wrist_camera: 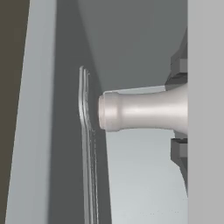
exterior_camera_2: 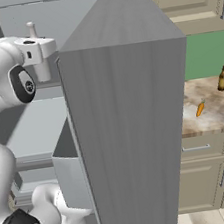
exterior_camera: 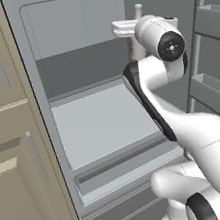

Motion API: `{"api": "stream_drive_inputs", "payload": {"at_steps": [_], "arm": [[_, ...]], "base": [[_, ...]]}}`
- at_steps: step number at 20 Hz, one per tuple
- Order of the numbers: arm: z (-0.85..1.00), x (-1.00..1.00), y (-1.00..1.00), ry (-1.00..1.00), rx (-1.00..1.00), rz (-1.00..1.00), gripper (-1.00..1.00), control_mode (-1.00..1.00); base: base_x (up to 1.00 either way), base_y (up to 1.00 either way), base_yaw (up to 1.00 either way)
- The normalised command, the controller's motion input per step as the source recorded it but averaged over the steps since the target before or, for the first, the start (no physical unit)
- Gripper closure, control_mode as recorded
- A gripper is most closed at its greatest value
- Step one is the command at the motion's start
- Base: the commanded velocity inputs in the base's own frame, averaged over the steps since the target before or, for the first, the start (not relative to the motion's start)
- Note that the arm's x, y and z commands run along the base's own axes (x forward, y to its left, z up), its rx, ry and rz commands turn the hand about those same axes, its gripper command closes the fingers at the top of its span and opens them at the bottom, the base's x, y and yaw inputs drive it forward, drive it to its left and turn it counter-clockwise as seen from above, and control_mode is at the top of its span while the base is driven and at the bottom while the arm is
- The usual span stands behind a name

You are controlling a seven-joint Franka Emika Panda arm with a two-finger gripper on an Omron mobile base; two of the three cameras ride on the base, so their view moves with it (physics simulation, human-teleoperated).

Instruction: Place the liquor and beer on the top shelf of the fridge to keep them out of children's reach, and place the carrot on lower shelves for easy access.

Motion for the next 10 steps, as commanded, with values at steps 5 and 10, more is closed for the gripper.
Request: {"api": "stream_drive_inputs", "payload": {"at_steps": [5, 10], "arm": [[-0.08, 0.39, 0.03, -0.07, 0.0, 0.0, 1.0, -1.0], [-0.28, 0.34, 0.04, -0.03, 0.0, 0.0, 1.0, -1.0]], "base": [[0.0, 0.0, 0.0], [0.0, 0.0, 0.0]]}}
